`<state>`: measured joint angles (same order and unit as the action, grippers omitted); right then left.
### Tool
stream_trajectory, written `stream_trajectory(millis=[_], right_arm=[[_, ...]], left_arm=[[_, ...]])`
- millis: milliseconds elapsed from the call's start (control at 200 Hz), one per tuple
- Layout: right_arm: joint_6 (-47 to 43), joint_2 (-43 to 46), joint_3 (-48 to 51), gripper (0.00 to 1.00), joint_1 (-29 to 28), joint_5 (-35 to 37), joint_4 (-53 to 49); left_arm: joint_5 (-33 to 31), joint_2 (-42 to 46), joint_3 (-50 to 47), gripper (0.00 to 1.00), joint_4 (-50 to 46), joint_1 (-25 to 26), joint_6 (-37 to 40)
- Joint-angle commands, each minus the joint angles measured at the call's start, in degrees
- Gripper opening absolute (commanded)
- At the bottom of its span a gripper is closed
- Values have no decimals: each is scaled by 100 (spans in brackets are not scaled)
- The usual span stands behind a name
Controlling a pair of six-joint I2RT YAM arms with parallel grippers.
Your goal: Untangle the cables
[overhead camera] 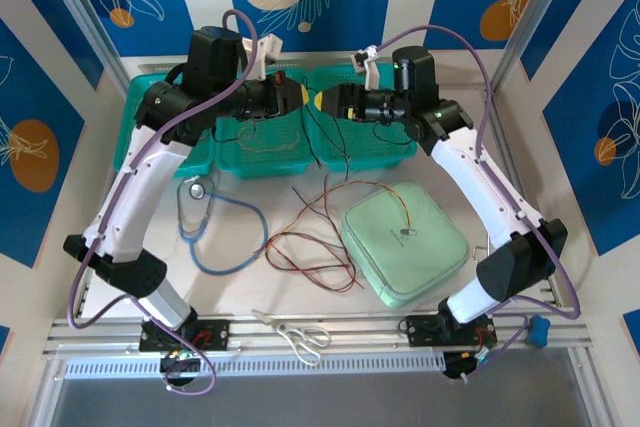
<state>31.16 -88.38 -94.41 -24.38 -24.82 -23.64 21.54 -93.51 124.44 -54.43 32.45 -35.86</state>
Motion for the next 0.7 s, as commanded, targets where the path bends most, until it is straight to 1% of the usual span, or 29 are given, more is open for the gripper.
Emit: stream_trajectory(millis=[0, 135, 275, 300, 365, 395, 420, 515, 615, 695], right_arm=[[-681, 84, -239, 61, -1, 99, -220], [-1111, -50, -399, 60, 64, 271, -554], [-1018, -157, -363, 55, 42, 143, -628], [-992, -149, -338, 52, 10, 194, -609], [-1020, -127, -344, 36, -57, 317, -622], [-1055, -126, -374, 33, -79, 341, -641], [-1060, -123, -427, 32, -84, 366, -666], [-1055, -207, -577, 38, -45, 349, -740], [-1193, -383, -685, 54, -32, 252, -881], [-1271, -496, -633, 55, -23, 320, -868]], left_arm=[[133, 39, 150, 0, 48, -78, 77], [145, 68, 151, 0, 29, -98, 93], [126, 72, 136, 0, 12, -105, 103], [124, 80, 132, 0, 12, -99, 102], [84, 98, 98, 0, 21, -103, 116], [66, 105, 79, 0, 29, -107, 122], [66, 122, 64, 0, 38, -115, 124], [60, 173, -14, 0, 110, -133, 113], [110, 185, -49, 0, 161, -159, 95], [138, 207, -51, 0, 140, -177, 88]])
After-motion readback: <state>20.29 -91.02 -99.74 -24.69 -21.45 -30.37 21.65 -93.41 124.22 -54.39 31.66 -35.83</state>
